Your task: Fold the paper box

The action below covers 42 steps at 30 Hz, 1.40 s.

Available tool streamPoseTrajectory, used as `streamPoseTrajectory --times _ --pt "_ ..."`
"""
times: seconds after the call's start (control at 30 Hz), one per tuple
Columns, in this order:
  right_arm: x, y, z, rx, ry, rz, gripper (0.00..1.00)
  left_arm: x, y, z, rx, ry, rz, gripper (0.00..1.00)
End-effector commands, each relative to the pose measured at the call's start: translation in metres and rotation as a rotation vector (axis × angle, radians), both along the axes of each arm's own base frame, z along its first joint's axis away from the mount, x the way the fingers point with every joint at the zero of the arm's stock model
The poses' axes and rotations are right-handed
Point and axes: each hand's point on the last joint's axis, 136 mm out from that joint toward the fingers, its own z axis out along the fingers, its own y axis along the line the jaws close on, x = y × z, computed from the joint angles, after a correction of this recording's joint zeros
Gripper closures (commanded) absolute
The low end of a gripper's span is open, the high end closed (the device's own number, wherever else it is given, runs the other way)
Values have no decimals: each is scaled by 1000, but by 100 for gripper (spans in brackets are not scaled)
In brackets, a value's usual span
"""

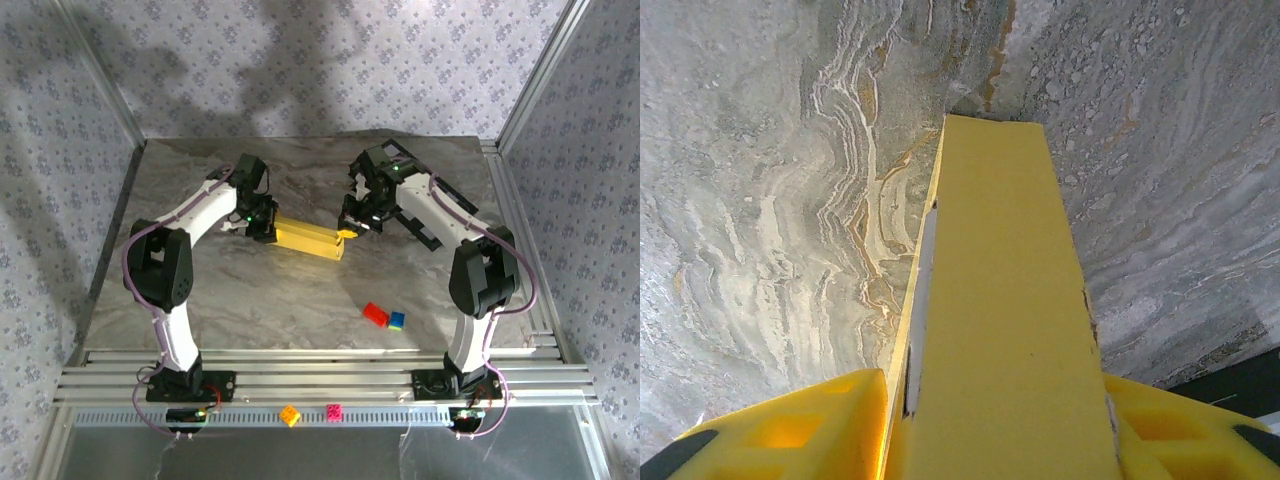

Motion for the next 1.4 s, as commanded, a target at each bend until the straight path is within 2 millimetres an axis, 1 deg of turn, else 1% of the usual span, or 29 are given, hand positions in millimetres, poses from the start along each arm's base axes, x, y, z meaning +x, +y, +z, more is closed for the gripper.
streamPoseTrajectory --times 0.0,0.03,0.1,0.2,0.3,0.37,0.4,0.53,0.63,0.73,0.87,1.0,1.07,1.17,1.27,1.33,1.37 --pt "-31 -29 -30 -185 113 52 98 -2 10 -4 25 27 29 52" --pt "-31 -29 -29 -178 111 52 93 -2 10 -4 25 26 30 52" --pt "-23 -26 -17 -150 60 40 81 -2 10 -4 25 26 29 52" --pt "-3 -24 14 -109 -66 8 66 -2 10 -3 25 24 30 52" --pt "10 -22 42 -95 -217 -9 58 -1 9 0 23 20 28 52" --pt "11 -22 48 -115 -276 7 57 -1 9 2 23 21 25 52" --pt "9 -21 48 -141 -291 29 57 -1 9 3 23 21 25 52" --pt "-1 -23 35 -284 -307 109 57 -1 8 6 21 20 25 50" --pt "-1 -21 33 -386 -392 185 56 -1 8 9 21 18 22 49" --pt "2 -12 36 -468 -500 305 53 -3 10 13 30 27 20 48" --pt "2 -2 36 -575 -586 461 50 -4 11 15 32 29 21 48" --pt "-1 6 24 -659 -595 581 49 -3 10 14 31 29 20 48" --pt "1 7 19 -678 -588 598 49 -3 10 15 30 28 18 48" --pt "0 9 14 -672 -566 610 49 -3 10 15 29 28 20 48" --pt "-3 6 8 -684 -538 610 55 -3 9 15 29 29 17 48" --pt "-1 2 7 -696 -538 599 56 -4 9 15 30 29 16 48" --pt "0 0 8 -697 -536 591 58 -4 9 15 30 28 16 48"
